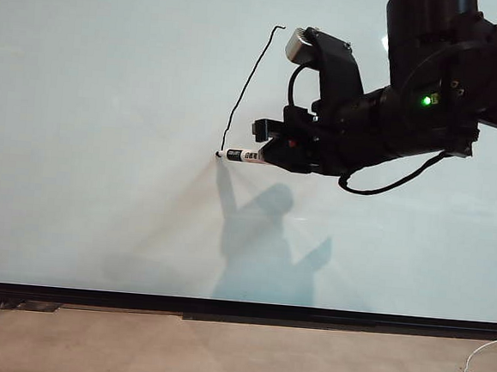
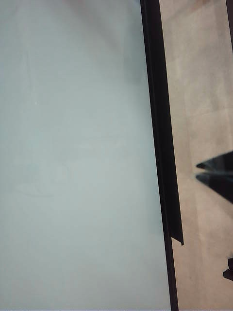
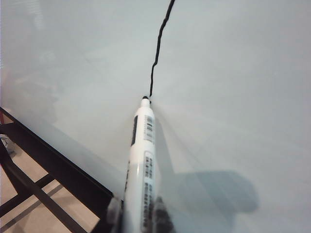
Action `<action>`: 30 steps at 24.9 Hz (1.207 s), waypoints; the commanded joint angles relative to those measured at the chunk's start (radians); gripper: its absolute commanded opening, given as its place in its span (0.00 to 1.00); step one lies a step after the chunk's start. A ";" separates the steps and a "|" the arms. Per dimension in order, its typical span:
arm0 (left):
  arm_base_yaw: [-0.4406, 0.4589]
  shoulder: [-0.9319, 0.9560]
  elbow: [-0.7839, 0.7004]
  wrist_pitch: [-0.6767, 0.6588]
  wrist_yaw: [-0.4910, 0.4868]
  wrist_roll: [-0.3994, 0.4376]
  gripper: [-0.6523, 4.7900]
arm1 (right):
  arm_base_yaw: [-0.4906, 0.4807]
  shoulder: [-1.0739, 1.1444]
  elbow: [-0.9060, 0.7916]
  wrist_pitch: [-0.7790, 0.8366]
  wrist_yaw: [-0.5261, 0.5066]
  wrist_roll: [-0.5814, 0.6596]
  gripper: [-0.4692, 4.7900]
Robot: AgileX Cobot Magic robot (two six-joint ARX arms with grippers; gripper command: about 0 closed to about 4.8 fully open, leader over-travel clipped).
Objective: Pick up the pen on the shelf to the right of the whiteboard and draw a triangle.
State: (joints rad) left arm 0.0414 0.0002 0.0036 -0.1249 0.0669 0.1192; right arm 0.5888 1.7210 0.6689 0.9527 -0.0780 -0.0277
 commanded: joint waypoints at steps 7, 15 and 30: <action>0.000 0.000 0.003 0.006 0.000 0.001 0.11 | -0.013 -0.046 -0.021 0.017 0.096 -0.023 0.08; 0.000 0.000 0.003 0.006 0.000 0.001 0.11 | -0.026 -0.078 -0.049 0.006 0.106 -0.033 0.08; 0.000 0.000 0.003 0.006 0.000 0.001 0.11 | -0.050 -0.192 -0.163 -0.005 0.177 -0.077 0.08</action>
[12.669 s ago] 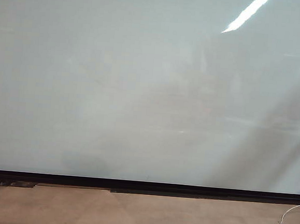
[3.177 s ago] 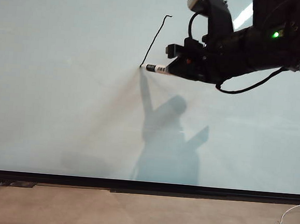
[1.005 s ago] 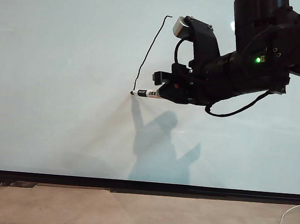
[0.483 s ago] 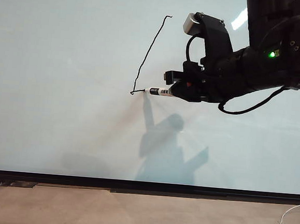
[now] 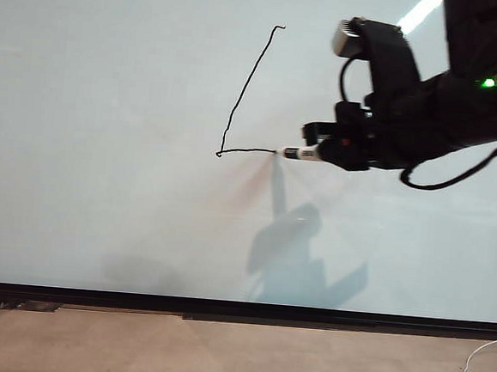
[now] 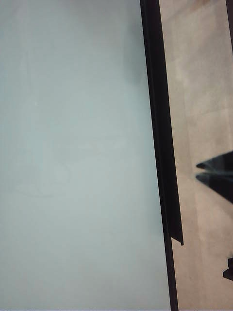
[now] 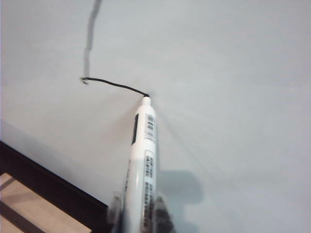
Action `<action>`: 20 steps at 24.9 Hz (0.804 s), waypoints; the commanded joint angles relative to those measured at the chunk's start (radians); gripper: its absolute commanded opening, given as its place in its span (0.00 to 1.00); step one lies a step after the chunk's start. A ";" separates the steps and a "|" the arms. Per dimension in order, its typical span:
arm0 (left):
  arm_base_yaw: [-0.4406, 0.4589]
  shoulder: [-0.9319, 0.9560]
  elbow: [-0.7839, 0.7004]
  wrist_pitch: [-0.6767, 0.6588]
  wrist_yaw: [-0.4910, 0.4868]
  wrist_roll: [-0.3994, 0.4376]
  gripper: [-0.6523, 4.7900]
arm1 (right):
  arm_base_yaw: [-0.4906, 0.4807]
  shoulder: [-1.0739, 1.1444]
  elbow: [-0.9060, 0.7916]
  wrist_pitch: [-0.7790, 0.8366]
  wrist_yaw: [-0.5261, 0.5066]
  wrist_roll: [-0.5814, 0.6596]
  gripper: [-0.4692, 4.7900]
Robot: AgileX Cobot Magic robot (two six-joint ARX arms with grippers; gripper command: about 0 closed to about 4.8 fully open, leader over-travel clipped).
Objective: Pick up the pen on the shelf to the right of the whiteboard and draw a triangle.
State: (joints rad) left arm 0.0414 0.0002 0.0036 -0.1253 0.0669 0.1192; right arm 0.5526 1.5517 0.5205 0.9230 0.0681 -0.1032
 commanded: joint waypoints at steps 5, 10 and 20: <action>0.000 0.000 0.003 0.006 0.000 0.001 0.11 | -0.039 -0.072 -0.069 0.024 0.047 -0.003 0.08; -0.001 0.000 0.003 0.006 0.000 0.001 0.11 | -0.068 -0.098 -0.099 0.016 0.069 -0.007 0.08; 0.000 0.000 0.003 0.006 0.000 0.001 0.11 | -0.086 -0.100 -0.099 0.023 0.117 -0.033 0.08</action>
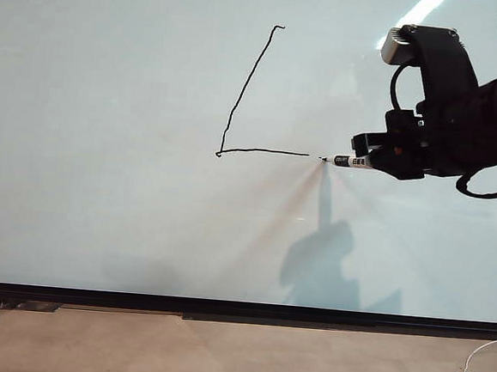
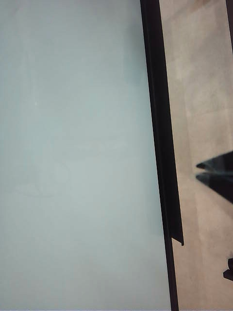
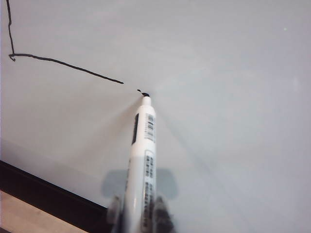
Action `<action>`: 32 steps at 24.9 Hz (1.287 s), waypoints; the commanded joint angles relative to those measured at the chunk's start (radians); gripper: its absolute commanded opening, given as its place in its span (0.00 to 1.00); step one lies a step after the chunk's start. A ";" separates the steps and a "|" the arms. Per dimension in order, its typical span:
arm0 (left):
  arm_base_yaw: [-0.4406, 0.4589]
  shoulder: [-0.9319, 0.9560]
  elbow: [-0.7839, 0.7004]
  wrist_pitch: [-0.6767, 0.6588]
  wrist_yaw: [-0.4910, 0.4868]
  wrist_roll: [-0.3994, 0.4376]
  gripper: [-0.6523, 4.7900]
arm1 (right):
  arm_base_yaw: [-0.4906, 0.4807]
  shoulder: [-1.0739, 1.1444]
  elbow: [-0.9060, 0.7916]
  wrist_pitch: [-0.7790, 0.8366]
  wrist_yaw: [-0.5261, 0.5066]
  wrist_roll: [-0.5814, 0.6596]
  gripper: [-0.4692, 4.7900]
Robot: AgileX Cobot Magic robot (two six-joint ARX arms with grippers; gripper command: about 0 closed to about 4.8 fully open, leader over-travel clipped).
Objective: Pick up the pen on the shelf to the right of the whiteboard and draw a triangle.
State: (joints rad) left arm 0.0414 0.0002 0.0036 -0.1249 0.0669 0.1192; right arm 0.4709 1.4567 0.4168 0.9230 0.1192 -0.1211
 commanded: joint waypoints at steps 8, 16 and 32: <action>0.000 0.000 0.003 0.006 0.000 0.001 0.11 | -0.032 -0.017 0.003 0.012 0.065 -0.022 0.08; 0.000 0.000 0.003 0.006 0.000 0.001 0.11 | -0.110 -0.090 -0.051 0.000 0.034 -0.032 0.08; 0.000 0.000 0.003 0.006 0.000 0.001 0.11 | -0.115 -0.091 -0.026 0.039 -0.019 -0.046 0.08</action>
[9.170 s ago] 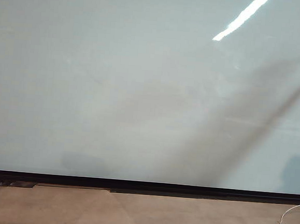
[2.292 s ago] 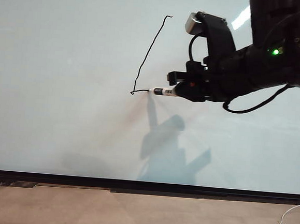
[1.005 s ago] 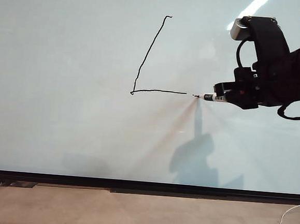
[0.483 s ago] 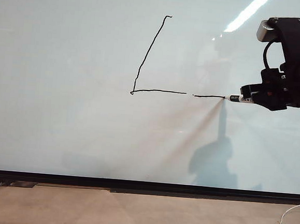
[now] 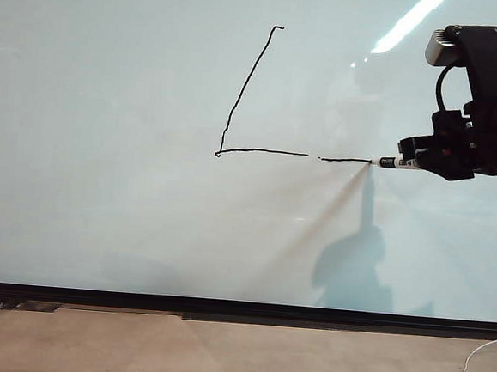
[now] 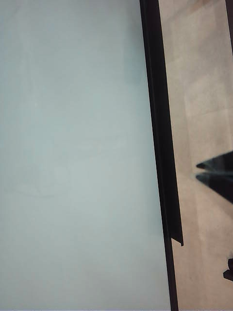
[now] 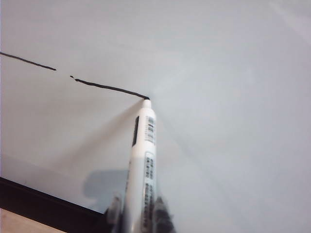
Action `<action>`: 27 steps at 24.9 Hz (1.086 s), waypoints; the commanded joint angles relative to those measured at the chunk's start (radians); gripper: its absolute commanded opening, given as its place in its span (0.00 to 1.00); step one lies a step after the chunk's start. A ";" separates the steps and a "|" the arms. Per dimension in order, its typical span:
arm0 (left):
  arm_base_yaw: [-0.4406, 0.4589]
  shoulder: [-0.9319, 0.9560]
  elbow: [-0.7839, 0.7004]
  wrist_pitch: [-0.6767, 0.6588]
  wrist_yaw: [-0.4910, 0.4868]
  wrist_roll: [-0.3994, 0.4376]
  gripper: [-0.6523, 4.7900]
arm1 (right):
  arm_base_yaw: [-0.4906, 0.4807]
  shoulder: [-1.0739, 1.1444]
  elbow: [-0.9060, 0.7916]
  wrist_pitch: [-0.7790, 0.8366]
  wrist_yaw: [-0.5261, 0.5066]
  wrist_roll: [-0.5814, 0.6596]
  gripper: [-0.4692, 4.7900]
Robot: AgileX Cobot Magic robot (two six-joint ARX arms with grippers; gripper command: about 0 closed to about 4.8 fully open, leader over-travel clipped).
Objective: Pick up the pen on the shelf to the right of the whiteboard and draw a triangle.
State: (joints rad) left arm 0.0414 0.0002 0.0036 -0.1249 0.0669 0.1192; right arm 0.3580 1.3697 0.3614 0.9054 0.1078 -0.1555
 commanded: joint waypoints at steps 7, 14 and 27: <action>0.000 0.000 0.003 0.006 0.000 0.001 0.11 | -0.002 -0.004 0.054 0.038 -0.033 -0.025 0.08; 0.000 0.000 0.003 0.006 0.000 0.001 0.11 | 0.000 -0.004 0.055 0.043 -0.040 -0.029 0.08; 0.000 0.000 0.003 0.006 0.000 0.001 0.11 | 0.001 -0.034 0.058 0.056 -0.040 -0.059 0.08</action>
State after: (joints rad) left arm 0.0414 0.0002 0.0036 -0.1253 0.0669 0.1192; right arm 0.3607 1.3426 0.4065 0.9146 0.0555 -0.2115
